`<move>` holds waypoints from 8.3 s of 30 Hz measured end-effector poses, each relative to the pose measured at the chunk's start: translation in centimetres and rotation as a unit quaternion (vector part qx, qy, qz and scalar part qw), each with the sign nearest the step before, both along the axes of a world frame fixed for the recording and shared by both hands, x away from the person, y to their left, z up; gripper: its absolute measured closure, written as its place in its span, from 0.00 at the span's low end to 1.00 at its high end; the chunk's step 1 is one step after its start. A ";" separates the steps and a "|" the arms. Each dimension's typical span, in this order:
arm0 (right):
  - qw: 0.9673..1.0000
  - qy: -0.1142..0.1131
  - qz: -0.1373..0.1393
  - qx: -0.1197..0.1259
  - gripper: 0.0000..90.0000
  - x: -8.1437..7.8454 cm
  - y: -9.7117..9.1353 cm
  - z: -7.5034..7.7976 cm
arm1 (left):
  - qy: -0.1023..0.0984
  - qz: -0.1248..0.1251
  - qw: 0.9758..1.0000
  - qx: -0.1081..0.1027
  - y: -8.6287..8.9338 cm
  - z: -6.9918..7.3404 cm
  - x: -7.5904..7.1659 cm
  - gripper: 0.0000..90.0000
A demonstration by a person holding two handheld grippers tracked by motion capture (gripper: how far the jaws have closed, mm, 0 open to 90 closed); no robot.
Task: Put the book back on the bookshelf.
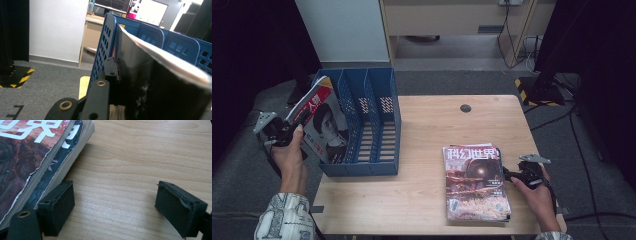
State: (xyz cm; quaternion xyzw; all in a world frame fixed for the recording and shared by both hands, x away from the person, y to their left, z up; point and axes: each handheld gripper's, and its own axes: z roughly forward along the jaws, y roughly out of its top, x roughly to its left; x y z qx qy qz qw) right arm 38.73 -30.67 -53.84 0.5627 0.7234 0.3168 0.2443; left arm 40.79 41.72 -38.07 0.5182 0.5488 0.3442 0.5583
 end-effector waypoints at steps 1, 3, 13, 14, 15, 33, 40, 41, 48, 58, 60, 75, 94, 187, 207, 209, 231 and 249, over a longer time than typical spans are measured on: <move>1.000 0.000 0.000 0.000 0.17 0.0 0.0 0.0 | 0.002 0.001 1.000 0.001 0.0 0.0 0.0 0.94; 1.000 0.000 0.000 0.000 0.17 0.0 0.0 0.0 | 0.010 0.001 1.000 0.003 0.0 0.2 0.0 0.94; 1.000 -0.001 0.001 0.000 0.17 0.0 0.0 0.0 | 0.040 0.001 0.999 0.031 -0.4 1.5 0.1 0.91; 1.000 0.000 0.000 0.000 0.17 0.0 0.0 0.0 | 0.044 0.001 0.998 0.036 -0.5 1.7 0.1 0.90; 1.000 0.000 0.001 0.000 0.17 0.0 0.0 0.0 | 0.053 0.008 0.997 0.048 -0.6 2.1 0.2 0.90; 1.000 0.000 0.001 0.000 0.17 0.0 0.0 0.0 | 0.128 -0.001 0.990 0.058 -1.2 4.4 1.6 0.87; 1.000 0.000 0.001 0.000 0.17 0.0 0.0 0.0 | 0.148 -0.001 0.986 0.073 -1.1 4.9 1.8 0.96; 1.000 0.000 0.000 0.001 0.17 0.0 0.0 0.0 | 0.148 -0.002 0.986 0.073 -1.1 4.9 1.8 0.96; 1.000 0.000 0.001 0.000 0.17 0.0 0.0 0.0 | 0.133 -0.002 0.989 0.059 -0.8 5.3 1.5 0.96; 1.000 0.000 0.001 0.000 0.17 0.0 0.0 0.0 | 0.103 -0.008 0.993 0.059 -0.9 6.0 1.3 0.96; 1.000 0.000 0.001 0.000 0.17 0.0 0.0 0.0 | 0.100 -0.007 0.993 0.061 -1.0 6.0 1.2 0.96; 1.000 0.000 0.001 0.000 0.17 0.0 0.0 0.0 | 0.069 0.000 0.996 0.057 -0.9 6.2 1.4 0.96; 1.000 0.001 0.001 0.001 0.17 0.0 0.0 0.0 | 0.029 -0.005 0.998 0.060 -2.4 6.3 1.9 0.96; 1.000 0.000 0.001 0.000 0.17 0.0 0.0 0.0 | 0.054 0.005 0.994 0.098 -1.2 -0.4 -2.7 0.26; 1.000 0.000 -0.001 -0.001 0.17 0.0 0.0 0.0 | 0.071 -0.040 0.993 0.080 -2.6 -4.8 -8.4 0.31; 1.000 0.000 -0.001 -0.001 0.17 0.0 0.0 0.0 | 0.074 -0.055 0.992 0.086 -3.2 -5.0 -8.8 0.33; 0.999 -0.041 0.019 -0.010 0.53 -2.9 -1.3 3.5 | 0.078 -0.220 0.964 0.125 -18.8 -4.5 -5.2 0.30; 0.992 -0.074 0.093 0.038 0.77 -4.0 0.5 4.9 | 0.127 -0.314 0.934 0.117 -31.9 -8.1 -2.3 0.30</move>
